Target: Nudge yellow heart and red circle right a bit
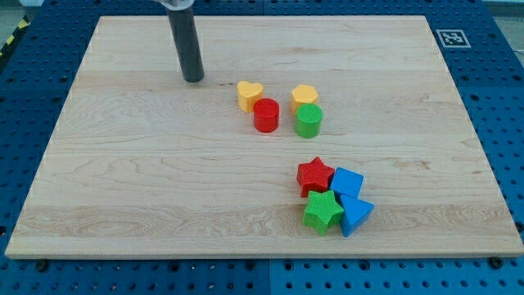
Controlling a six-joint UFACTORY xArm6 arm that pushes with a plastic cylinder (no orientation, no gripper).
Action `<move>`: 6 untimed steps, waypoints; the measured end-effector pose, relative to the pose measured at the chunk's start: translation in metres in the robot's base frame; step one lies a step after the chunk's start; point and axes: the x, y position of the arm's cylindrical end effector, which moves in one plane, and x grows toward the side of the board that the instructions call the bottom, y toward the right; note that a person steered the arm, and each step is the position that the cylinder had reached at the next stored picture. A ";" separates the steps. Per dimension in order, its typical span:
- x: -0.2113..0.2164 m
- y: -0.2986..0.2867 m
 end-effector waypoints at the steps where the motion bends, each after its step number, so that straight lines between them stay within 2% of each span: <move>1: 0.000 0.001; 5: 0.010 0.005; 6: 0.040 0.025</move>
